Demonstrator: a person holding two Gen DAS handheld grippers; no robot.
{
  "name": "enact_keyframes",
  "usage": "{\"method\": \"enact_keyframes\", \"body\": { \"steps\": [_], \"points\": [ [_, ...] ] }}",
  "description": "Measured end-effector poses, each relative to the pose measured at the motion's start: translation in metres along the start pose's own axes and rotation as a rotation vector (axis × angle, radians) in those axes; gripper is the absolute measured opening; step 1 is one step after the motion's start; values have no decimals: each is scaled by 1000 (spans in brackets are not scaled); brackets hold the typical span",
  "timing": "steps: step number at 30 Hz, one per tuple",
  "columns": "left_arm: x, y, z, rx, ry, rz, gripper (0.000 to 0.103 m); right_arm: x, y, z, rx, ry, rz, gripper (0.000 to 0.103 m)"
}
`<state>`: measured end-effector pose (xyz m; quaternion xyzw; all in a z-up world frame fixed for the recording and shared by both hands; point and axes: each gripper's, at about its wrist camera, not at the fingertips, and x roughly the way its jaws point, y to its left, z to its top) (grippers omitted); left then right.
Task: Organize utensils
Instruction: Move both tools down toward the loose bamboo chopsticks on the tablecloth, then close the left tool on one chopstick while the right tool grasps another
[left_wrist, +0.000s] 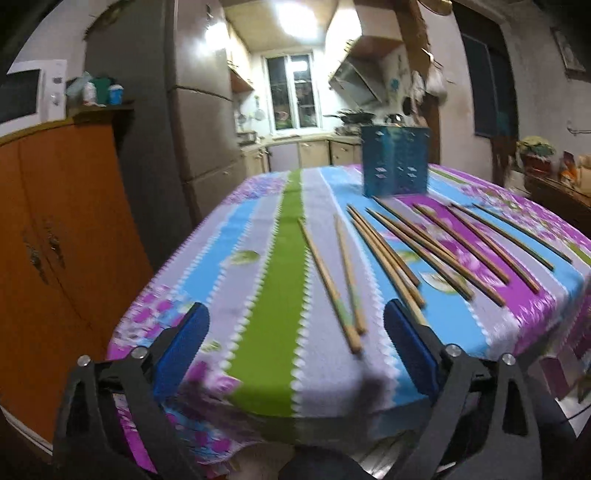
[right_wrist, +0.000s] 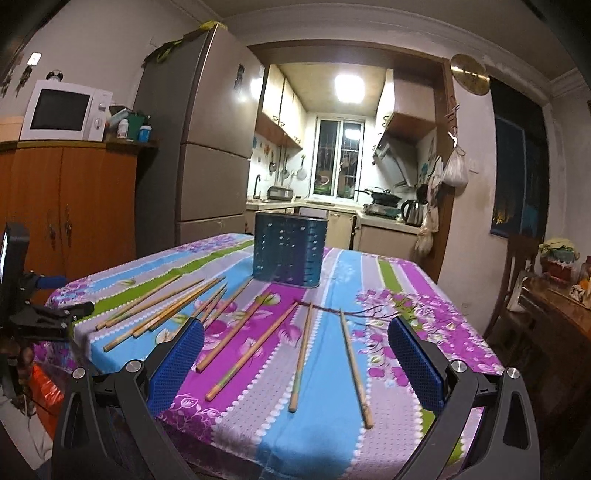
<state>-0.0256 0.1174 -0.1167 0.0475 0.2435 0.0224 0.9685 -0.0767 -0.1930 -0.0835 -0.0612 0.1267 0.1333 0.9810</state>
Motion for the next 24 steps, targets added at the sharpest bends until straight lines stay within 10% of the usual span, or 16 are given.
{"method": "enact_keyframes", "body": {
  "steps": [12,24],
  "points": [
    [16,-15,-14,28,62,-62,40,10,-2,-5,5,37,5,100],
    [12,0,-17,35,60,-17,37,18,2,-11,13,52,21,100]
  ]
}}
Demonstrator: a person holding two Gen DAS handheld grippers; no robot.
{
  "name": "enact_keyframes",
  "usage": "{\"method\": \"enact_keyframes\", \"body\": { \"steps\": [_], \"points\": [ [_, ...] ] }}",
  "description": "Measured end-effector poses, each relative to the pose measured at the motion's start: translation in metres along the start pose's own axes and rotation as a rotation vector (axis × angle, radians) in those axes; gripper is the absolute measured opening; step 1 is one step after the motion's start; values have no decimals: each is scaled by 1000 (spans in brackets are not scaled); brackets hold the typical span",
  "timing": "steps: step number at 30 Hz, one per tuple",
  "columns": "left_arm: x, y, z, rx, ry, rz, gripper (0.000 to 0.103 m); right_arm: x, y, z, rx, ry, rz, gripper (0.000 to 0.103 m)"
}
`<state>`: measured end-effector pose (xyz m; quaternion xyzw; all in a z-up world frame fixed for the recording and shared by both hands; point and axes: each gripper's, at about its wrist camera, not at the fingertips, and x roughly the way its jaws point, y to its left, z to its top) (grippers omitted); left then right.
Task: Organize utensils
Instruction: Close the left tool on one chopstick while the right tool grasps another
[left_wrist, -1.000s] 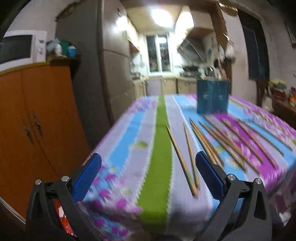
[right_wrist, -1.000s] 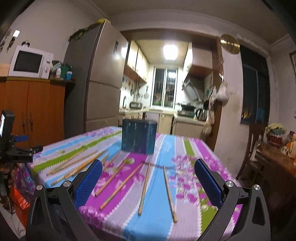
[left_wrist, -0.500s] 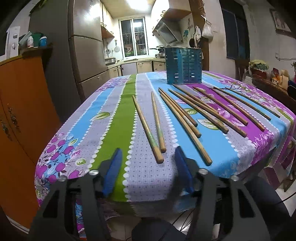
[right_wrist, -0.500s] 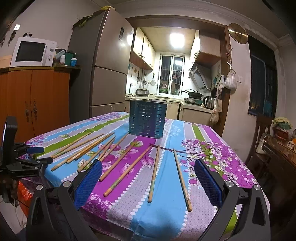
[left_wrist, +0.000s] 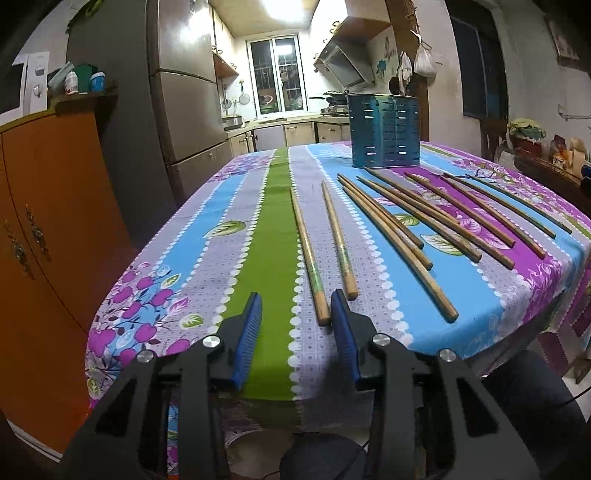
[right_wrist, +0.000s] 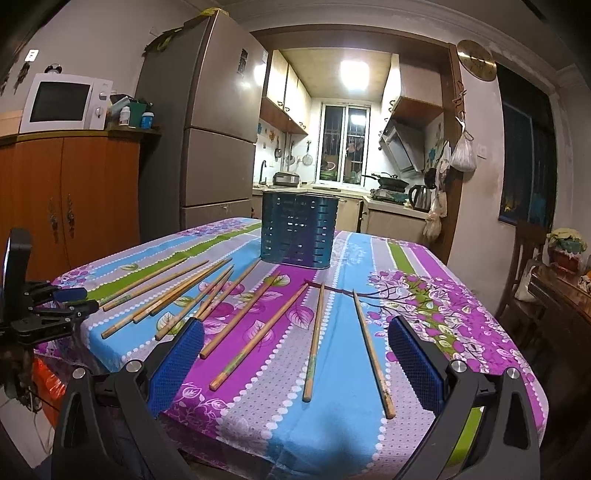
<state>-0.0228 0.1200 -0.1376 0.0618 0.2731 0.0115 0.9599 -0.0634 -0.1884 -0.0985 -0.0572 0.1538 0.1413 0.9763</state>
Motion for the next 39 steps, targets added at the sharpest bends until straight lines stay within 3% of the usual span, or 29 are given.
{"method": "enact_keyframes", "body": {
  "steps": [2,6,10,12,16,21,29,34,37,39],
  "points": [
    [1,4,0,-11,3,0,37,1,0,-2,5,2,1,100],
    [2,-4,1,15,-5,-20,22,6,-1,-6,7,16,3,100],
    [5,-6,2,4,-19,-36,19,9,-1,-11,0,27,12,98],
    [6,-6,1,10,-28,-39,17,10,-4,-16,-1,39,18,91],
    [5,-9,-2,24,-47,-36,14,17,-16,-29,34,100,21,63],
    [5,-11,-3,25,-59,-25,14,25,-26,-41,64,146,30,55],
    [4,-14,-6,21,-76,-8,14,46,-17,-50,55,193,57,26],
    [2,-14,-9,27,-95,-1,13,44,-20,-54,79,173,57,25],
    [1,-17,-11,28,-103,-1,7,42,-19,-56,87,164,56,11],
    [0,-17,-12,29,-106,4,7,41,-19,-57,96,155,53,9]
  ]
}}
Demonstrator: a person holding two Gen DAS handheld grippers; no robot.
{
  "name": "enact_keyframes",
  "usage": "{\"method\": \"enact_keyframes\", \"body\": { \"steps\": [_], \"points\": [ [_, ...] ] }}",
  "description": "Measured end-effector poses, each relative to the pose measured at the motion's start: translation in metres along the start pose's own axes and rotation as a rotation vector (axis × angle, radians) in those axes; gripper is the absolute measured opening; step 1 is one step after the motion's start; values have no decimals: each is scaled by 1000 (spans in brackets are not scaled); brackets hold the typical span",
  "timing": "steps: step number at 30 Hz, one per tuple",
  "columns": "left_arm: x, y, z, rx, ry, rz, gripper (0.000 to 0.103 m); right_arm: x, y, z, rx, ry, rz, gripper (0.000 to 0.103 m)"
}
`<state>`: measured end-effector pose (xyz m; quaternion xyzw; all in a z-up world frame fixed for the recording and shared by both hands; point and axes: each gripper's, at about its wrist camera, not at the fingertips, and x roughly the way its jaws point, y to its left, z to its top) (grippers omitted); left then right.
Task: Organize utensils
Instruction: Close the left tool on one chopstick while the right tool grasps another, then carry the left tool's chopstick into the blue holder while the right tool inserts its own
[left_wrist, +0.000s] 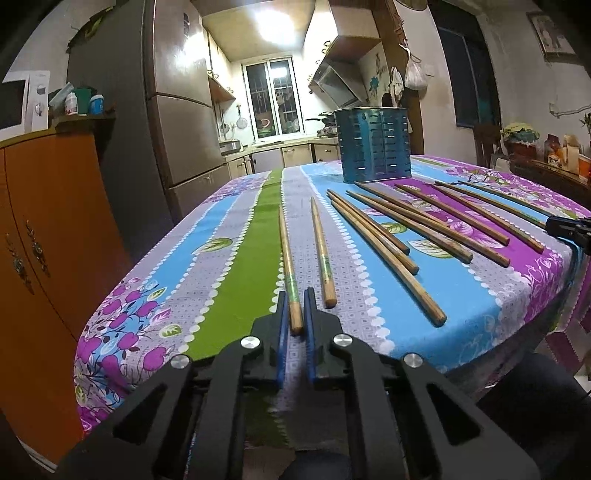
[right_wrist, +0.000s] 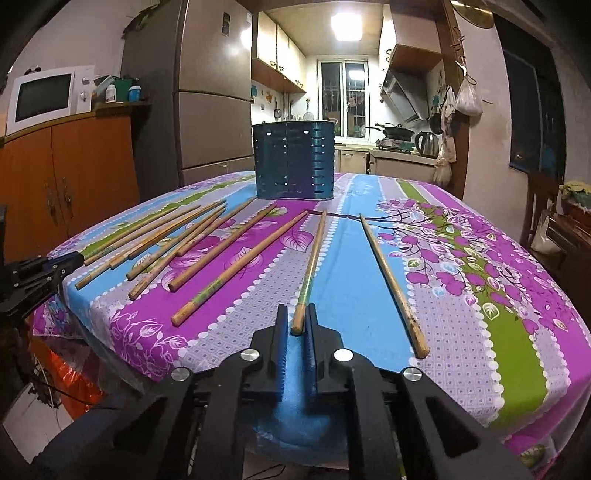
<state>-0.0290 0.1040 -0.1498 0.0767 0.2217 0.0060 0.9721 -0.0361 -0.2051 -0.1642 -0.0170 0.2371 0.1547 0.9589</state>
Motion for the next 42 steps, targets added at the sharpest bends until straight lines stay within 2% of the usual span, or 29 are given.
{"method": "enact_keyframes", "body": {
  "steps": [6,10,20,26,35,42],
  "points": [
    [-4,2,2,-7,-12,2,6,-9,0,5,14,-44,-13,8],
    [-14,4,14,-5,-51,4,6,-26,1,20,-7,-95,-21,8],
    [-36,11,78,16,-199,6,6,-64,-1,78,-78,-229,-10,8],
    [-37,12,119,35,-275,-8,6,-68,-3,114,-127,-275,6,8],
    [-9,19,179,42,-299,-37,6,-48,-11,169,-154,-266,49,8],
    [12,20,206,31,-275,-76,6,-28,-18,201,-146,-226,78,8]
  ]
}}
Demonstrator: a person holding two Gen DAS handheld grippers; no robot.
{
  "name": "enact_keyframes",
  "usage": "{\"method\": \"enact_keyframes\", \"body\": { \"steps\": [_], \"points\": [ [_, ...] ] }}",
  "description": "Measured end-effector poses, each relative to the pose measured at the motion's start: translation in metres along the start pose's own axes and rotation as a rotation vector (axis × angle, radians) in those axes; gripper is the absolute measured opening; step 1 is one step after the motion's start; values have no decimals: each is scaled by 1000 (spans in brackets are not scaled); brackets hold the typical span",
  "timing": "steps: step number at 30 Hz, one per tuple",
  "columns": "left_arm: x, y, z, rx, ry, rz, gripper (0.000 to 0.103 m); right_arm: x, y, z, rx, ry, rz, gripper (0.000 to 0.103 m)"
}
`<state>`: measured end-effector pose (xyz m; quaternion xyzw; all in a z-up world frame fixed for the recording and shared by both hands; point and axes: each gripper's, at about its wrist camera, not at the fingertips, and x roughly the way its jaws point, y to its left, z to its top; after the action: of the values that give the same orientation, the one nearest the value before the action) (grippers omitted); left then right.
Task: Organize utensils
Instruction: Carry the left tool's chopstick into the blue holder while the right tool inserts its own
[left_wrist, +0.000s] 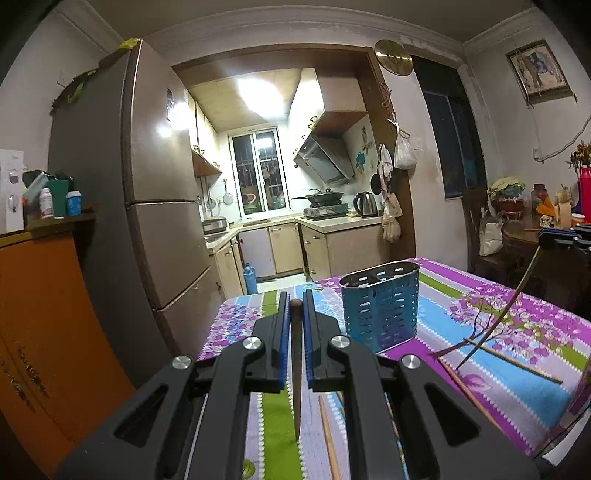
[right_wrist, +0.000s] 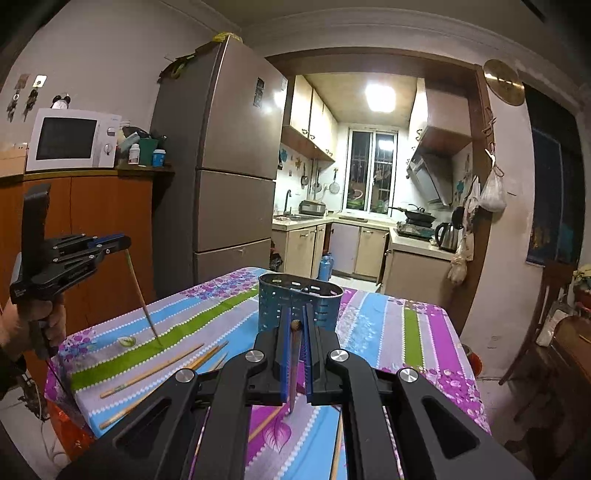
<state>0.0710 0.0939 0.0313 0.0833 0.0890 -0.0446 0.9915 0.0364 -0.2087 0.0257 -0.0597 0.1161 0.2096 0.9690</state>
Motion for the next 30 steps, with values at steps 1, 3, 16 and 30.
{"method": "enact_keyframes", "body": {
  "steps": [1,3,16,30],
  "points": [
    [3,2,2,-5,6,-6,6,4,-1,3,0,6,2,8],
    [9,4,7,-16,16,-19,6,11,-3,9,-1,18,6,7],
    [28,-11,58,-43,13,-118,5,46,-24,49,4,40,2,7],
    [63,-34,135,-76,-63,-159,5,72,-47,143,32,-73,0,7]
  ]
}}
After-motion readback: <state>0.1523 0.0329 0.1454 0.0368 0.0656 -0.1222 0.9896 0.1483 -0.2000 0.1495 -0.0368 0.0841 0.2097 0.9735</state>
